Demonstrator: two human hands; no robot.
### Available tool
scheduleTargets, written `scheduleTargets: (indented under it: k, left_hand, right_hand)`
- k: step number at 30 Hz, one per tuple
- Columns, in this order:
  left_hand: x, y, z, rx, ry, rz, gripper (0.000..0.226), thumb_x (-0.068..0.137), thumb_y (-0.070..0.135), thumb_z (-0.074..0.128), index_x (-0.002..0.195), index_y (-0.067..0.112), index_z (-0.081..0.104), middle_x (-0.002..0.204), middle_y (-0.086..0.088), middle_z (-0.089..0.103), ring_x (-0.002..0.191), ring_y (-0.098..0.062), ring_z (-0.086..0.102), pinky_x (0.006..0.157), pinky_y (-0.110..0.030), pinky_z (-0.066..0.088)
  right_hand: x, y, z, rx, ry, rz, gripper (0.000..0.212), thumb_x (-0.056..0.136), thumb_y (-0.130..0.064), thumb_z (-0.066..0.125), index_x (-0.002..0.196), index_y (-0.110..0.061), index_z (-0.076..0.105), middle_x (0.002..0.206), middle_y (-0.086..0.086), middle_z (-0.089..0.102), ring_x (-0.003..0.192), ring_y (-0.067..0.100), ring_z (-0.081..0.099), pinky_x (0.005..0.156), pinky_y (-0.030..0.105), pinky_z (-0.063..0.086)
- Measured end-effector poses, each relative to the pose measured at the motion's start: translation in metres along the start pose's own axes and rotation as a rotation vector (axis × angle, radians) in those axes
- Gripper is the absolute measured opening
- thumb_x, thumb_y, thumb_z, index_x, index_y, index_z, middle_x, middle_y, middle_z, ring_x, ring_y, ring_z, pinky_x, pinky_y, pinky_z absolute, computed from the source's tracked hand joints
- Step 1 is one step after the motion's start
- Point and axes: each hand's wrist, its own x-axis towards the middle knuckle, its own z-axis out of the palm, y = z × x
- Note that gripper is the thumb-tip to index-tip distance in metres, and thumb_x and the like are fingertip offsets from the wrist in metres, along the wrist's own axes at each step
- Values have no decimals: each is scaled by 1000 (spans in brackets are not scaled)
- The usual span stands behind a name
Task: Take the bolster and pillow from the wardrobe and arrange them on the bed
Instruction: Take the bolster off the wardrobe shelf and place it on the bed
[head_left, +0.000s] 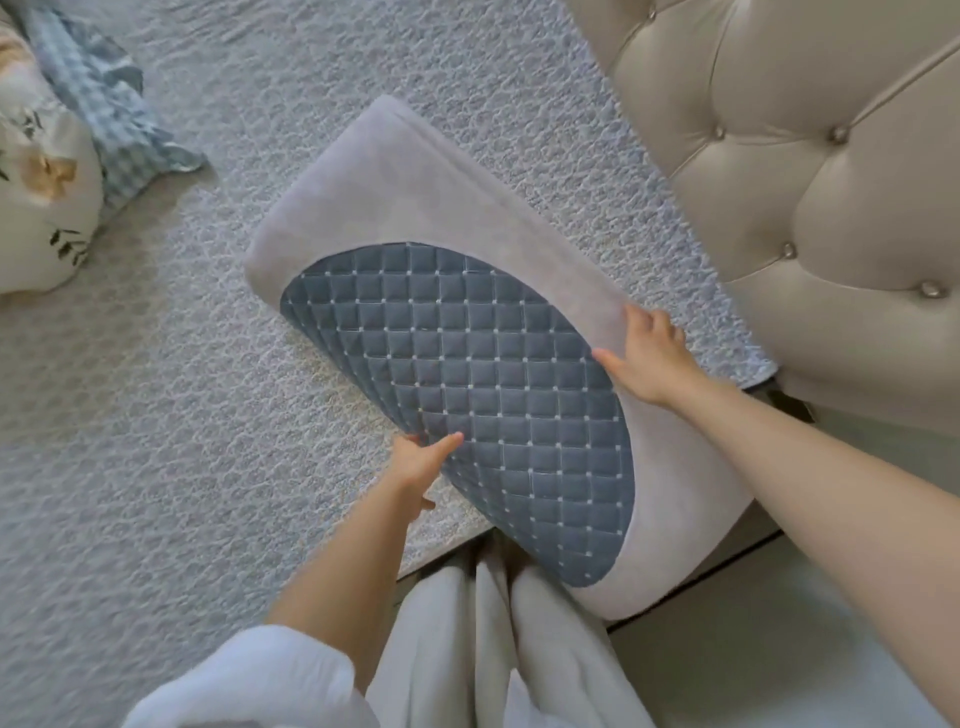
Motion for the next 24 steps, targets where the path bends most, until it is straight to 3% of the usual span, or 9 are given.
scheduleTargets:
  k: [5, 9, 12, 16, 19, 21, 24]
  left_hand:
    - [13, -5, 8, -189, -118, -45, 94, 81, 48, 73, 149, 32, 10, 157, -9, 29, 136, -40, 40, 103, -66, 39]
    - [21, 1, 20, -299, -67, -62, 109, 75, 46, 79, 150, 32, 1, 159, -9, 25, 137, -43, 38, 102, -72, 35]
    - [23, 0, 26, -403, -22, -61, 118, 73, 41, 82, 149, 42, -7, 160, -5, 22, 141, -41, 31, 99, -75, 31]
    - [24, 7, 27, -602, -55, -84, 112, 68, 26, 88, 145, 51, 10, 154, -2, 34, 134, -38, 40, 91, -74, 42]
    - [20, 37, 33, -710, -143, -51, 99, 70, 16, 84, 141, 52, 25, 146, 0, 44, 121, -33, 50, 77, -61, 53]
    - [19, 73, 34, -756, -179, 35, 93, 74, 9, 79, 139, 53, 31, 139, 2, 51, 119, -31, 54, 81, -59, 53]
    - [20, 145, 30, -800, -211, 194, 86, 78, 0, 73, 139, 50, 37, 135, 0, 58, 120, -33, 57, 99, -63, 45]
  right_hand:
    - [29, 1, -1, 149, -34, 3, 82, 88, -67, 37, 150, -22, 7, 153, 20, 22, 135, 44, 28, 109, 57, 26]
    - [35, -3, 5, 128, -25, 30, 85, 85, -72, 32, 150, -23, 6, 154, 16, 19, 137, 42, 26, 108, 60, 24]
    - [32, -4, 7, 124, 31, 26, 81, 86, -71, 34, 148, -24, 11, 150, 16, 26, 132, 40, 33, 105, 58, 30]
    - [29, -6, 1, 158, 109, -21, 71, 90, -64, 35, 146, -25, 18, 142, 15, 34, 125, 39, 40, 100, 53, 34]
    - [38, -21, -21, 150, 308, -64, 65, 91, -58, 41, 145, -25, 26, 136, 15, 40, 120, 38, 43, 98, 50, 32]
    - [55, -36, -49, 224, 438, -88, 62, 89, -56, 46, 141, -25, 34, 133, 14, 43, 118, 37, 45, 98, 50, 31]
    - [85, -58, -98, 360, 554, -150, 61, 82, -60, 43, 134, -28, 41, 129, 12, 45, 117, 35, 47, 98, 49, 32]
